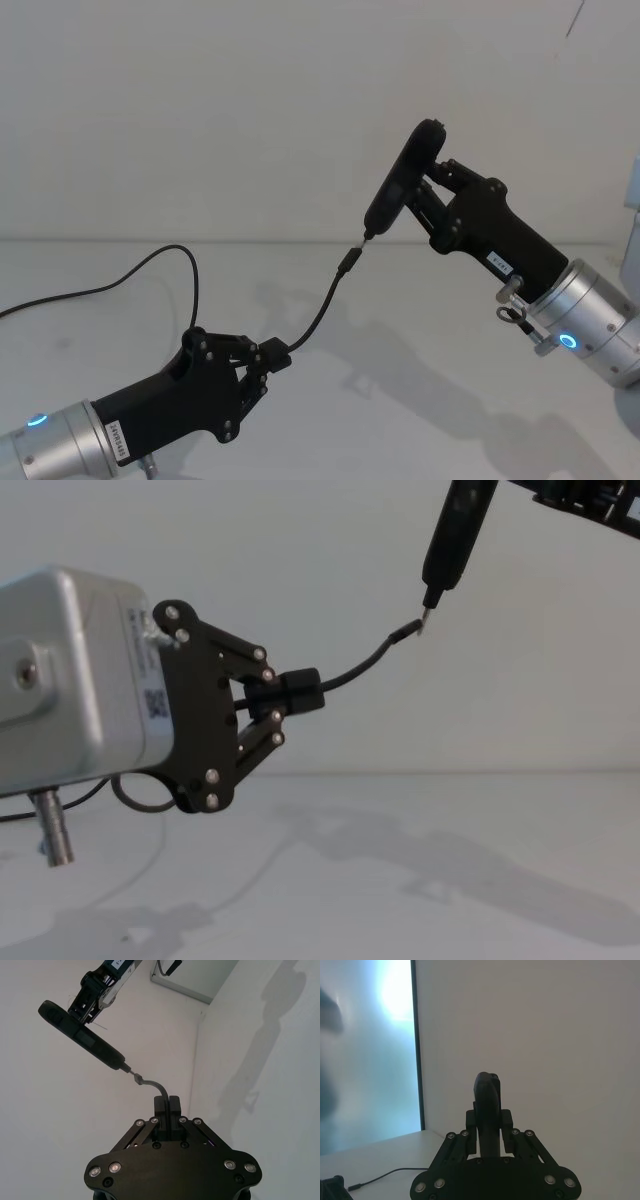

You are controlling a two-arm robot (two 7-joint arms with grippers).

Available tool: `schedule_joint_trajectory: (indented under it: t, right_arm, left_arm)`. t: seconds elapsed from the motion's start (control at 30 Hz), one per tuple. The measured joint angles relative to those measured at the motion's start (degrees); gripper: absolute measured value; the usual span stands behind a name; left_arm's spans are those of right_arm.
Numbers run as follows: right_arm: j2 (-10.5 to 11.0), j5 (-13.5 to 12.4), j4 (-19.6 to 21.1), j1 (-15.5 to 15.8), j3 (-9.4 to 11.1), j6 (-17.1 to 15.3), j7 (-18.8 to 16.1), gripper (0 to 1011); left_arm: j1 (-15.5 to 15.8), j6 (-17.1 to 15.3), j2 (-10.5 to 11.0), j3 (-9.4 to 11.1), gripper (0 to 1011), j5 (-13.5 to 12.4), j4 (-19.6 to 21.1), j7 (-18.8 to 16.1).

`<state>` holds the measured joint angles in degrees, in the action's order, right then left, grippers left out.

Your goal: Pick up the data cable with the one hand.

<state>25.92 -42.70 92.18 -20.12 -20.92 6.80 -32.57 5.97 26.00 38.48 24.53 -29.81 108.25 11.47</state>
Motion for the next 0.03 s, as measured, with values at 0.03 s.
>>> schedule_joint_trajectory:
  t: [0.03]
  right_arm:
    - [0.0,0.0,0.0,0.0,0.0,0.0,0.0,284]
  left_arm:
    - [0.0,0.0,0.0,0.0,48,0.0,0.0,0.0]
